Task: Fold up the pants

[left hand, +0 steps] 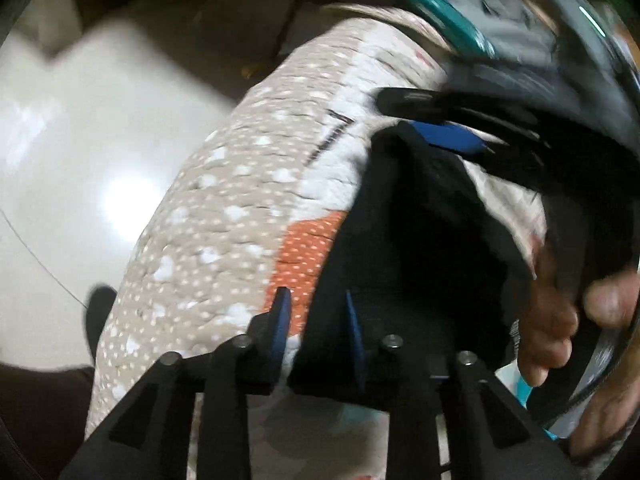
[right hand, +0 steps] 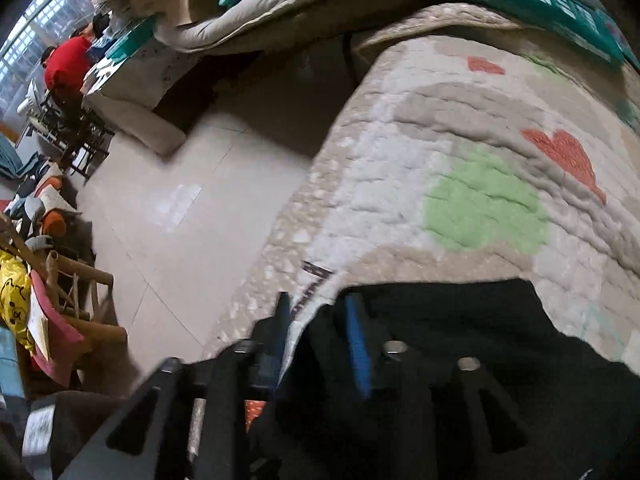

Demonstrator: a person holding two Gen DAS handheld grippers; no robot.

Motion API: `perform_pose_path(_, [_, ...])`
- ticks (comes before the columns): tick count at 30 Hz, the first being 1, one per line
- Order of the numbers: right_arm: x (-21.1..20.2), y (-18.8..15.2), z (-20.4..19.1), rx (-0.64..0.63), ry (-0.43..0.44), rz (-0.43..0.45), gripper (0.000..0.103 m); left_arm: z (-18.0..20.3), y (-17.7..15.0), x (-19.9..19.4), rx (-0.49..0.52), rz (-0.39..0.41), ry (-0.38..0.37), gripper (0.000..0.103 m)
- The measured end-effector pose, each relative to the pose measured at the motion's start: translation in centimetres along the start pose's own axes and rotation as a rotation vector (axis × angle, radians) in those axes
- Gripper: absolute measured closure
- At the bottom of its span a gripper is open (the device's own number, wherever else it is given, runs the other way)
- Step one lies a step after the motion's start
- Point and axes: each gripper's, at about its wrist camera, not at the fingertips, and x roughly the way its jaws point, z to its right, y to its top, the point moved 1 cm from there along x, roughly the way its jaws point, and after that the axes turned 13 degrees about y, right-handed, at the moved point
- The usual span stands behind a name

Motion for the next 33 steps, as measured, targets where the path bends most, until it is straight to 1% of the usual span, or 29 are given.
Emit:
perform_pose_path(1, [-0.8,0.1,-0.2,-0.011,0.005,0.025,0.057,-0.7,0.3,-0.3,-0.021,0.0,-0.018,0.076])
perform_pose_path(2, [-2.4,-0.3,-0.1,-0.018,-0.005,0.061,0.056,-1.3,0.6,-0.9,-0.035,0.019,-0.02,0.076])
perform_pose_path(4, [-5.9,-1.9,0.8,-0.008,-0.055,0.123,0.056,-1.8,1.2,-1.7,-0.049,0.061,-0.001,0.076])
perform_pose_path(6, [-9.4,-4.6,1.8,0.013,-0.073,0.171,0.056,-2.0,1.4,-2.3,-0.062,0.099,0.016,0.069])
perform_pose_path(7, [-10.6,-5.9,2.2,0.028,-0.072,0.194,0.056,-1.5,1.2,-2.3,-0.067,0.115,0.025,0.068])
perform_pose_path(8, [-11.5,-7.6,2.4,0.046,-0.048,0.212,0.06,-0.8,1.2,-2.3,-0.067,0.13,0.037,0.067])
perform_pose_path(9, [-11.9,-8.8,2.5,0.056,-0.024,0.221,0.063,0.3,1.5,-1.6,-0.06,0.14,0.051,0.067])
perform_pose_path(10, [-12.1,-10.6,2.5,0.069,0.006,0.233,0.063,0.5,1.3,-1.6,-0.047,0.149,0.064,0.067])
perform_pose_path(12, [-11.4,-12.9,2.5,0.082,0.06,0.23,0.063,0.7,0.9,-1.4,-0.031,0.159,0.078,0.067])
perform_pose_path(13, [-10.9,-13.9,2.8,0.088,0.065,0.218,0.063,0.8,0.7,-1.3,-0.019,0.165,0.09,0.067])
perform_pose_path(14, [-9.8,-14.9,3.4,0.099,0.036,0.193,0.063,1.1,0.3,-1.2,-0.008,0.168,0.102,0.067])
perform_pose_path(16, [-8.5,-16.5,5.1,0.137,-0.072,0.143,0.063,1.4,0.3,-1.0,0.0,0.167,0.116,0.067])
perform_pose_path(17, [-8.4,-17.5,6.4,0.17,-0.119,0.127,0.063,1.4,0.2,-0.9,0.0,0.163,0.109,0.066])
perform_pose_path(19, [-9.8,-18.2,7.1,0.206,-0.075,0.184,0.063,1.7,0.2,-0.9,0.006,0.161,0.086,0.064])
perform_pose_path(20, [-10.9,-18.3,7.3,0.223,-0.06,0.217,0.061,1.9,0.1,-0.9,0.012,0.163,0.083,0.063])
perform_pose_path(22, [-12.0,-18.0,7.5,0.235,-0.051,0.261,0.045,2.4,0.0,-1.0,0.028,0.164,0.069,0.063])
perform_pose_path(23, [-12.3,-17.6,7.7,0.25,-0.054,0.282,0.032,2.7,-0.1,-1.0,0.041,0.163,0.062,0.063])
perform_pose_path(24, [-12.3,-17.3,8.0,0.269,-0.046,0.297,0.027,3.0,-0.2,-1.0,0.053,0.166,0.06,0.063])
perform_pose_path(26, [-11.3,-16.6,8.6,0.324,0.004,0.3,0.027,3.4,-0.4,-0.9,0.07,0.169,0.061,0.063])
perform_pose_path(28, [-9.7,-15.9,8.7,0.351,0.041,0.281,0.027,3.5,-0.5,-0.7,0.069,0.158,0.058,0.063])
perform_pose_path(29, [-8.9,-15.5,8.5,0.343,0.036,0.256,0.04,3.4,-0.5,-0.6,0.066,0.153,0.059,0.063])
perform_pose_path(30, [-8.1,-15.0,8.2,0.328,0.005,0.223,0.072,3.4,-0.5,-0.4,0.063,0.149,0.064,0.063])
perform_pose_path(31, [-7.6,-14.7,7.9,0.307,-0.031,0.192,0.076,3.3,-0.5,-0.3,0.061,0.148,0.072,0.063])
perform_pose_path(32, [-7.6,-14.3,7.4,0.283,-0.05,0.186,0.08,3.3,-0.4,-0.1,0.057,0.146,0.076,0.063])
perform_pose_path(33, [-8.0,-13.9,7.1,0.263,-0.052,0.195,0.085,3.2,-0.4,0.0,0.052,0.142,0.076,0.063])
